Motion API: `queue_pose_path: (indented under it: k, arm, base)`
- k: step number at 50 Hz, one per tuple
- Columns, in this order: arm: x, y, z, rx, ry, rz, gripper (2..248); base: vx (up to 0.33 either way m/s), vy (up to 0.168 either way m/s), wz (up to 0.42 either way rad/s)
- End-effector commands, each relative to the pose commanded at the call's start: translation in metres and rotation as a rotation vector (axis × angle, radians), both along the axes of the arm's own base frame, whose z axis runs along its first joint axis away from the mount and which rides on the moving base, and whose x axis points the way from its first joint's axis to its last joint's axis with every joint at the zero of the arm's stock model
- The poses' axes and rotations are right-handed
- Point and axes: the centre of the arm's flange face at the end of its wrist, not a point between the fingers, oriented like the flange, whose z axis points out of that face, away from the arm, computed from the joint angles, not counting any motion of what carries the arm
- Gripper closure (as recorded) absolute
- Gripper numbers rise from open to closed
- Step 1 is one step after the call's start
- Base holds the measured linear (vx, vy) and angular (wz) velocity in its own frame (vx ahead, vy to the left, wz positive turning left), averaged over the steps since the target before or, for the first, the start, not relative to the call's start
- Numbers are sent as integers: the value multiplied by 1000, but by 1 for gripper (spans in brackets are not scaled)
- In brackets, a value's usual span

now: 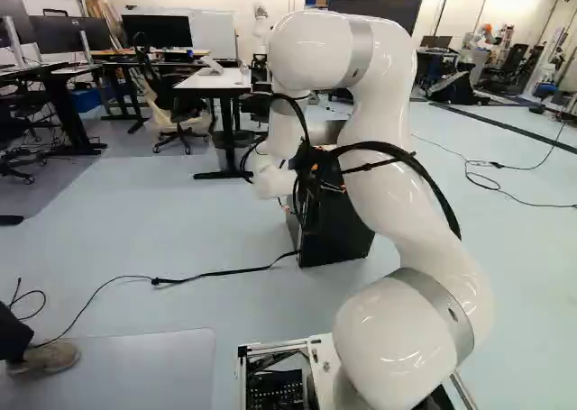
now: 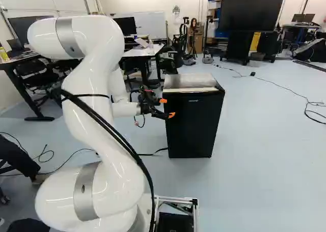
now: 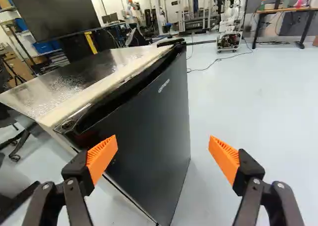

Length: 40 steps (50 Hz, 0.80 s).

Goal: Open the fridge door

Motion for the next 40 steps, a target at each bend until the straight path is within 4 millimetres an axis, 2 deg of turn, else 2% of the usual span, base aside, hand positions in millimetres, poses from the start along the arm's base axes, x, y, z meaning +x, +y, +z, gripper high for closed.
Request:
queue_pose_path:
  k: [9, 25, 40]
  arm:
    - [-6, 6, 0, 0, 5, 8, 3]
    - [-20, 28, 0, -5, 17, 61, 3]
    - [-15, 48, 0, -1, 6, 97, 3]
  base:
    - [0, 0, 0]
    - [0, 0, 0]
    - [0, 0, 0]
